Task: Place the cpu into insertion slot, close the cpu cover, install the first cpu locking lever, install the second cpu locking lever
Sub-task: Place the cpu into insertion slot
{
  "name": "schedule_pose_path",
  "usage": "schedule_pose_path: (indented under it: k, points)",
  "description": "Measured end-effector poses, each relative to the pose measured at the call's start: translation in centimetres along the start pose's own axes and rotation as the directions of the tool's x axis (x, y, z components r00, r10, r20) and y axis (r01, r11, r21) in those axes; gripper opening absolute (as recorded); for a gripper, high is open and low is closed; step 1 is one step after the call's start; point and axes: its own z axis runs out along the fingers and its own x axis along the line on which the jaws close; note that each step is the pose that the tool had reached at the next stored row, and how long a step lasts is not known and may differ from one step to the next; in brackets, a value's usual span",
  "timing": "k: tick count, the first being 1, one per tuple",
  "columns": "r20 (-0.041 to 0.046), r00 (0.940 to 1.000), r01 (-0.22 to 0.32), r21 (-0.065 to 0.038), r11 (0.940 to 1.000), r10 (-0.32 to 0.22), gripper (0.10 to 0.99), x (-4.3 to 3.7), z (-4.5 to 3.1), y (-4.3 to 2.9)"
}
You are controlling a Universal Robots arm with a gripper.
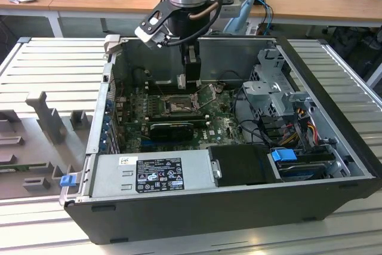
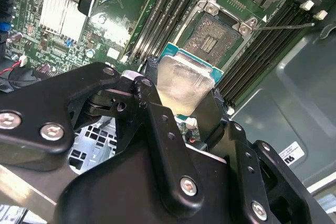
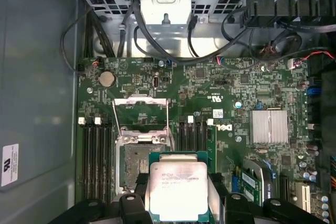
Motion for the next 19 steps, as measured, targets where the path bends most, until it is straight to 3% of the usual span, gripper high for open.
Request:
schedule_pose_path:
  k: [19]
  points:
    - [0.0, 1.0, 0.0, 0.0, 1.0, 0.0, 0.529, 0.14, 2.26, -0.2]
